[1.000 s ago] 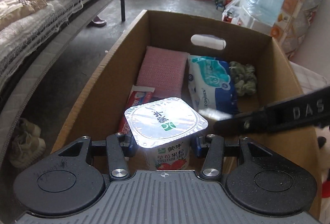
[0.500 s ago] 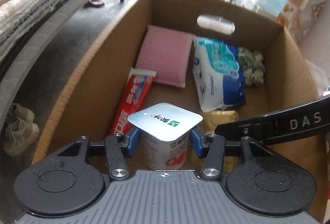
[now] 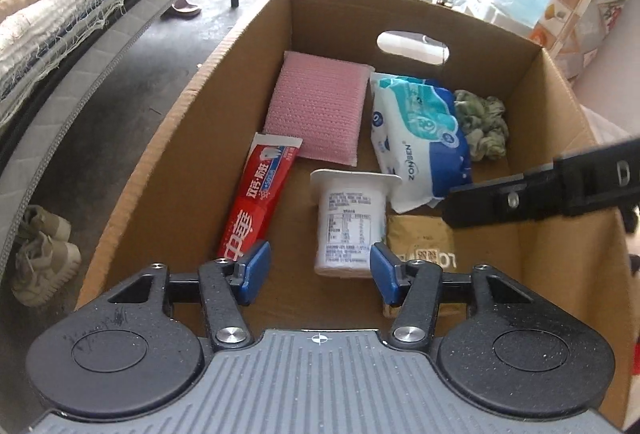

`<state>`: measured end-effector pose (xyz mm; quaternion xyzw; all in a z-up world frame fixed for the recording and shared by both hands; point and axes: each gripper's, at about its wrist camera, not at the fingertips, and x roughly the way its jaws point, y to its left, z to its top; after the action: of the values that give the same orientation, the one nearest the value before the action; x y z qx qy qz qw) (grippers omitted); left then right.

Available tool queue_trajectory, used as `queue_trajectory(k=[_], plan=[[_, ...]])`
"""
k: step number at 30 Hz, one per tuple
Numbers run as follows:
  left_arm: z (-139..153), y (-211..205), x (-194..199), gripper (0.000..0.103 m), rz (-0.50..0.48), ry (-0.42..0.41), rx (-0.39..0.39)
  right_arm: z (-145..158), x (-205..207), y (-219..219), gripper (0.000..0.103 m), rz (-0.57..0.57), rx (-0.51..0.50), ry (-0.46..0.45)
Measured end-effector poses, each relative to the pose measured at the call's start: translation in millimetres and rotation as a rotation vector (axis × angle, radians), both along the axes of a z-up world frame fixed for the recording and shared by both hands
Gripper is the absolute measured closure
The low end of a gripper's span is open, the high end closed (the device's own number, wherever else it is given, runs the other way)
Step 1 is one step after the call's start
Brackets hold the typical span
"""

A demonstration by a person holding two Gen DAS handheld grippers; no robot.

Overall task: Organize soft objects
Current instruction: 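Lower the yogurt cup into the box and open the left gripper, then push the yogurt cup upright beside the toothpaste with the right gripper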

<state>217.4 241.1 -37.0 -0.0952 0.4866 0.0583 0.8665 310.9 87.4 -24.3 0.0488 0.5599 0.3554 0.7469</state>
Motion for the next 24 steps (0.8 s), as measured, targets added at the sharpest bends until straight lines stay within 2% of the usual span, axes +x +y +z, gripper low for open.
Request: queue_trajectory(k=[3, 6, 8, 17, 24], plan=[[9.4, -0.1, -13.5, 0.043, 0.007, -0.018, 0.027, 3.3, 2.4, 3.5, 0.045, 0.027, 0.039, 0.016], [21.8, 0.8, -33.2, 0.039, 0.024, -0.068, 0.047, 1.5, 4.4, 17.3, 0.037, 0.041, 0.017, 0.0], [30.2, 2.9, -47.9, 0.035, 0.042, -0.115, 0.051, -3.8, 7.5, 28.8, 0.036, 0.045, -0.001, 0.005], [58.4, 13.9, -92.1, 0.034, 0.092, -0.286, 0.068, -31.8, 25.6, 65.9, 0.037, 0.049, -0.085, 0.045], [64.5, 29.7, -110.7, 0.033, 0.137, -0.339, 0.046, -46.1, 30.9, 93.5, 0.036, 0.073, -0.172, 0.037]])
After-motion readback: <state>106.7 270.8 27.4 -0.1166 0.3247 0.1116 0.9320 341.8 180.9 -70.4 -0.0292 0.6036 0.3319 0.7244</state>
